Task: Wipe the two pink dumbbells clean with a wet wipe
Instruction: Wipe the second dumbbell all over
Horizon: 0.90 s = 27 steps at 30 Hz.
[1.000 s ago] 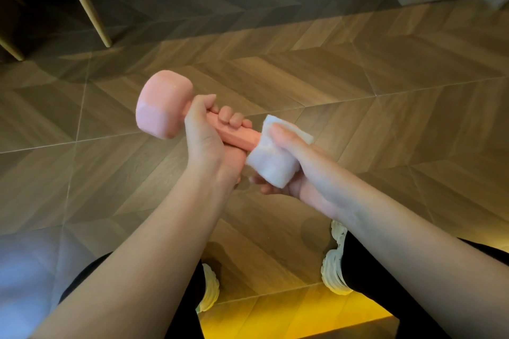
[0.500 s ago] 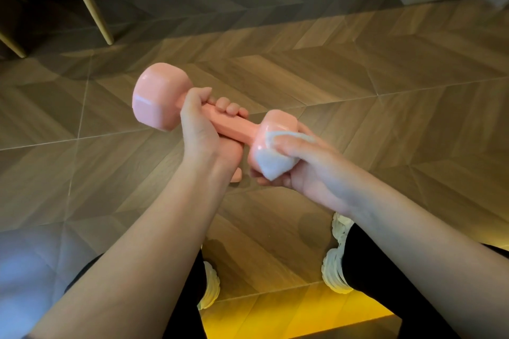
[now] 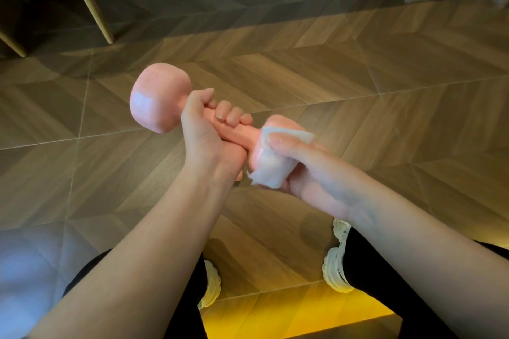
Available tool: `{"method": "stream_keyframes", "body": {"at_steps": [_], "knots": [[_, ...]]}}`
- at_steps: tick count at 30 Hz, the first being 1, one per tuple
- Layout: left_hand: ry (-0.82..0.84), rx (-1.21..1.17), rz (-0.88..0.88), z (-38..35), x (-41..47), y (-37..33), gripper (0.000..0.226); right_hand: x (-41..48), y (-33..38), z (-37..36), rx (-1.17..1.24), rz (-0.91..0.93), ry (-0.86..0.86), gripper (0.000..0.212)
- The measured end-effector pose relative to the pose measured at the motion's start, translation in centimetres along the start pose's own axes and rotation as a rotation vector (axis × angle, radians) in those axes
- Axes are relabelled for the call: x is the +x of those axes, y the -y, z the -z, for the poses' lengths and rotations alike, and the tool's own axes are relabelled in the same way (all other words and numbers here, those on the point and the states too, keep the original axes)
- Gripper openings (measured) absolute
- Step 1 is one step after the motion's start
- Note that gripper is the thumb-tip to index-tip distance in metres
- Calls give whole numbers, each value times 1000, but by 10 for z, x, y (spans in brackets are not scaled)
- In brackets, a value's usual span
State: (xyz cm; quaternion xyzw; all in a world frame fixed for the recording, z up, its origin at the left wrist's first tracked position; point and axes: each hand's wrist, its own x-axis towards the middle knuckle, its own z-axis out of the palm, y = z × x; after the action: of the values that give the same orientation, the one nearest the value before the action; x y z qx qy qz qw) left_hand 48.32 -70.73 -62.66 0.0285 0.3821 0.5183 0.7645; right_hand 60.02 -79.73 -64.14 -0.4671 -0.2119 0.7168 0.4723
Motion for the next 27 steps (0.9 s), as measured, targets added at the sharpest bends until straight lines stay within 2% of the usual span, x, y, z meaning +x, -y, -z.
{"method": "stream_keyframes", "body": {"at_steps": [4,8,12,14,16,17,18,21,23,25,27], "knots": [[45,46,0,-2,-2,4,32,0,-2,-5,-7,2,-49,57],[34,11,1,-5,3,1,32,0,5,-1,76,17,34,72],[20,-12,15,-1,4,-1,31,-1,0,2,-29,5,48,75],[20,-13,22,-1,3,0,32,0,-3,-2,-97,55,-3,60],[24,-8,34,-1,2,2,32,2,-2,-7,-122,115,-43,28],[21,2,40,-1,2,4,31,2,-1,-6,-91,132,-45,28],[17,15,43,-1,2,5,30,3,0,-5,-48,124,-38,34],[-5,23,47,-1,4,5,27,2,5,5,69,78,74,28],[-38,9,40,-1,6,5,26,3,5,11,102,63,129,41],[-71,-7,45,0,6,6,28,3,3,12,68,79,86,64],[-97,-15,65,2,6,7,30,5,1,8,44,92,6,67]]}}
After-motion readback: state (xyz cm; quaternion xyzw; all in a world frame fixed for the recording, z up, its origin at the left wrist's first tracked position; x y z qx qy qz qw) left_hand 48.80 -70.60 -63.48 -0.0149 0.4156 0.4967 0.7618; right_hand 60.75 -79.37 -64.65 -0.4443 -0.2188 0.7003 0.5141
